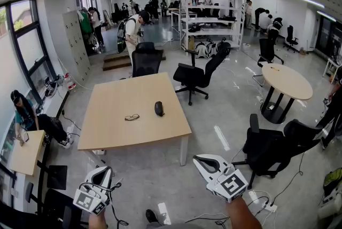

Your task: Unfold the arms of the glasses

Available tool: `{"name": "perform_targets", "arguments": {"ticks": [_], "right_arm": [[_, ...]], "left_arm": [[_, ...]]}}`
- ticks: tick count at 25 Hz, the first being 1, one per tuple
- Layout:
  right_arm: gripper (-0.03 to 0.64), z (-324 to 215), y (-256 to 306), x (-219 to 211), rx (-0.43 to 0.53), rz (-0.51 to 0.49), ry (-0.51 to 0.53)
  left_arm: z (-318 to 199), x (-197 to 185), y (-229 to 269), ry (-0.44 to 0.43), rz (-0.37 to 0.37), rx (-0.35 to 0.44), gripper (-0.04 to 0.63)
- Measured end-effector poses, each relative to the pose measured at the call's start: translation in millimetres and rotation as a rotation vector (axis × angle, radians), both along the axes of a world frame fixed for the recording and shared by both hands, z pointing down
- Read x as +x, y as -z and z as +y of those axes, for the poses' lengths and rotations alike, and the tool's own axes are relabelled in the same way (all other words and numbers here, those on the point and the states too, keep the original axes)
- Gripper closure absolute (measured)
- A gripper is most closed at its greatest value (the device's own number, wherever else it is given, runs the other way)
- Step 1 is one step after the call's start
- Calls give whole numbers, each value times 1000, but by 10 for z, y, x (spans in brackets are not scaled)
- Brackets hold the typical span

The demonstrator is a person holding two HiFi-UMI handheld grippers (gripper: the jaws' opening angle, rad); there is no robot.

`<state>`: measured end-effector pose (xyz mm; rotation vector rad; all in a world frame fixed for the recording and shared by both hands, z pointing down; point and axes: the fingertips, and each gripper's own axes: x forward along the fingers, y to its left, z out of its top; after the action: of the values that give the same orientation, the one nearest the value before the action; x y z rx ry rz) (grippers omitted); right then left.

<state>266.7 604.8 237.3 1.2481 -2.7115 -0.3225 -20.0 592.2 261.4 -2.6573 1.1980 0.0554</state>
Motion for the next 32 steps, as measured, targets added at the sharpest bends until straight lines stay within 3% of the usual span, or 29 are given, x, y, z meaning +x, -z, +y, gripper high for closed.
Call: {"name": "perform_targets", "arguments": {"ticks": [5, 16, 32], "right_arm": [[609, -338, -77, 30, -32, -28, -4], [609, -401, -89, -78, -47, -15, 16], [607, -774, -252, -333, -67, -13, 0]], "left_arm": [[-356, 1, 98, 35, 0, 39, 589], [-560, 18, 195, 26, -11, 53, 589], [-952, -169, -25, 6, -1, 11, 589]]}}
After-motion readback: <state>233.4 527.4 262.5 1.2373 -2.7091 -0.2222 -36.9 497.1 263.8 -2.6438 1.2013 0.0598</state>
